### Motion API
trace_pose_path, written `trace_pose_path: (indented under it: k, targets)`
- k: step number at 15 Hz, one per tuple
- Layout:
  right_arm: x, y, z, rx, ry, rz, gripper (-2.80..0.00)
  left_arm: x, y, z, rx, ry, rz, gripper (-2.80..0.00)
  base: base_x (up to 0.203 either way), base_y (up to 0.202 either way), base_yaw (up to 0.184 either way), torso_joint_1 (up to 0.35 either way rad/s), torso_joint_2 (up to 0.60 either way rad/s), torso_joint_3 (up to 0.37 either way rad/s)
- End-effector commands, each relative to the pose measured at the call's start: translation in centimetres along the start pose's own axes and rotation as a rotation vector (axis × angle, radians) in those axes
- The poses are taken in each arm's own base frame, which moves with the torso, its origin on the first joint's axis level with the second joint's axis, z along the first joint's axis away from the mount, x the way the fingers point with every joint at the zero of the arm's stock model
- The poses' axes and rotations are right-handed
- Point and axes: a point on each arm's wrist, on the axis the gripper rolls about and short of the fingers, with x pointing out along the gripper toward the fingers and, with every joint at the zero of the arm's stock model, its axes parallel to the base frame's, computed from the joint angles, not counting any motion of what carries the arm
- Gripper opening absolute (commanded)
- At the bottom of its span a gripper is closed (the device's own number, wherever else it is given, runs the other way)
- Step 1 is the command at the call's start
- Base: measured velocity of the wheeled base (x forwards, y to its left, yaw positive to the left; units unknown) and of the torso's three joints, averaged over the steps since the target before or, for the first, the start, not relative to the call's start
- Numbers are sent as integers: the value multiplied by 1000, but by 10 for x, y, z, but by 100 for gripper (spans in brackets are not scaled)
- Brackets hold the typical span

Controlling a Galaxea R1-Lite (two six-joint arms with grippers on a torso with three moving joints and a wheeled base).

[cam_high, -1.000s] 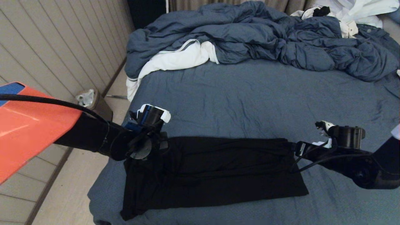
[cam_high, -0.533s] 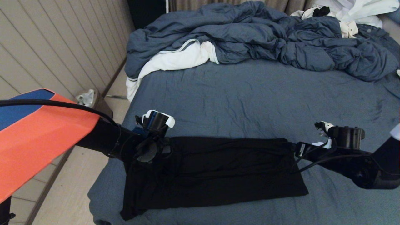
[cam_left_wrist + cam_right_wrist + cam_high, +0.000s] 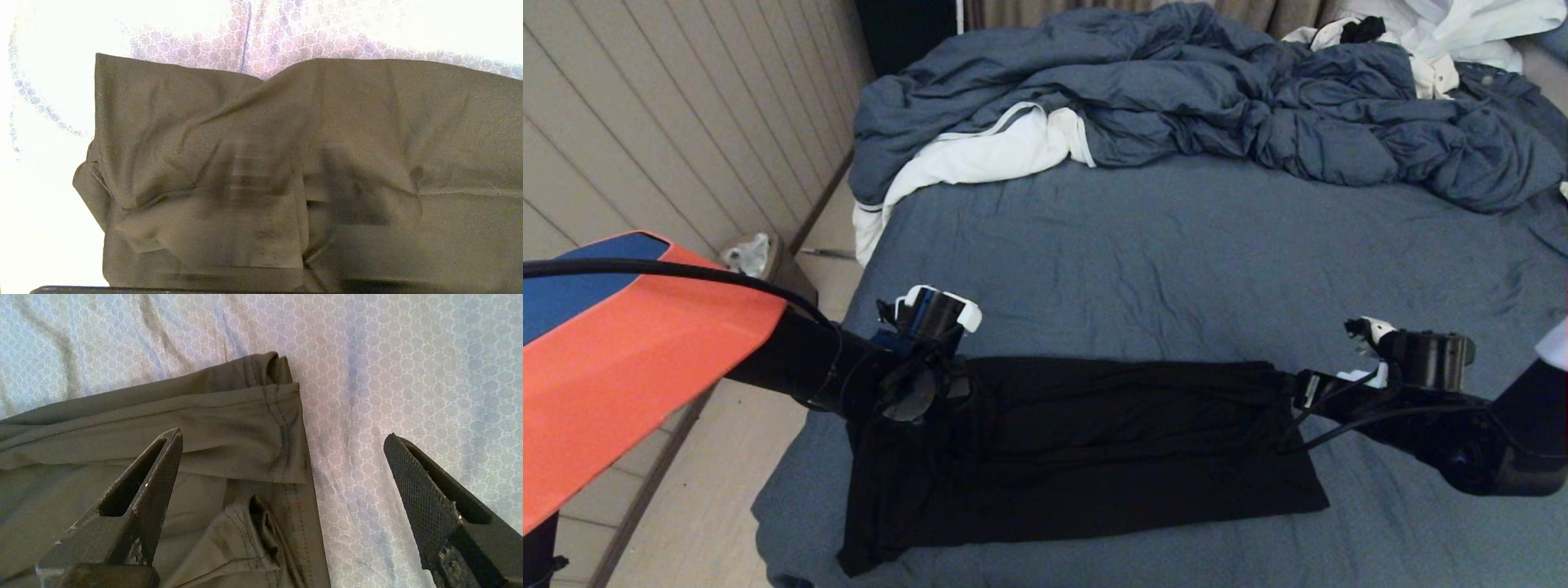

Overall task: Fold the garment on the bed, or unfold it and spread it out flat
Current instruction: Fold the black T-shirt

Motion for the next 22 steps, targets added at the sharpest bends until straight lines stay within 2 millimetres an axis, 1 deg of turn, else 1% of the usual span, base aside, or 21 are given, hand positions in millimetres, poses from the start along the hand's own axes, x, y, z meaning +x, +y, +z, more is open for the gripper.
trace_pose_path:
  k: [1, 5, 7, 8, 9, 11, 12, 13, 15, 16, 17, 20, 22]
  targets:
    - [0, -1, 0, 2, -2, 1, 0, 1, 0, -1, -6, -1, 5, -280, 0, 0, 0, 0, 0, 0]
    - [0, -1, -1, 4, 0, -1, 0, 1, 2, -3, -6, 6, 10, -280, 0, 0, 0, 0, 0, 0]
    - [0, -1, -1, 4, 0, -1, 0, -5, 4, 1, -11, -4, 7, -280, 0, 0, 0, 0, 0, 0]
    - [0, -1, -1, 4, -2, -1, 0, -14, 7, 4, -16, -15, 2, -280, 0, 0, 0, 0, 0, 0]
    - [0, -1, 0, 3, -3, 0, 0, -26, 12, 7, -20, -24, -4, -280, 0, 0, 0, 0, 0, 0]
    - [0, -1, 0, 2, -2, -1, 0, -59, 21, 3, -9, -29, -29, -280, 0, 0, 0, 0, 0, 0]
    - [-1, 0, -1, 3, 0, 0, 0, -76, 26, -5, 7, -22, -44, -280, 0, 0, 0, 0, 0, 0]
    - [-1, 0, -1, 3, 0, 2, 0, -89, 30, -17, 28, -4, -51, -280, 0, 0, 0, 0, 0, 0]
    - [-2, 0, 0, 3, -1, 2, 0, -103, 37, -45, 39, 43, -51, -280, 0, 0, 0, 0, 0, 0]
    - [-1, 0, -1, 3, 1, 2, 0, -106, 41, -57, 20, 70, -42, -280, 0, 0, 0, 0, 0, 0]
    - [-1, 0, -1, 3, 2, 3, 0, -108, 44, -65, 5, 89, -37, -280, 0, 0, 0, 0, 0, 0]
    - [0, 0, -3, 1, 7, 2, 0, -111, 46, -80, 5, 101, -56, -280, 0, 0, 0, 0, 0, 0]
    - [0, 0, -3, 3, 8, 2, 0, -107, 43, -86, -16, 103, -63, -280, 0, 0, 0, 0, 0, 0]
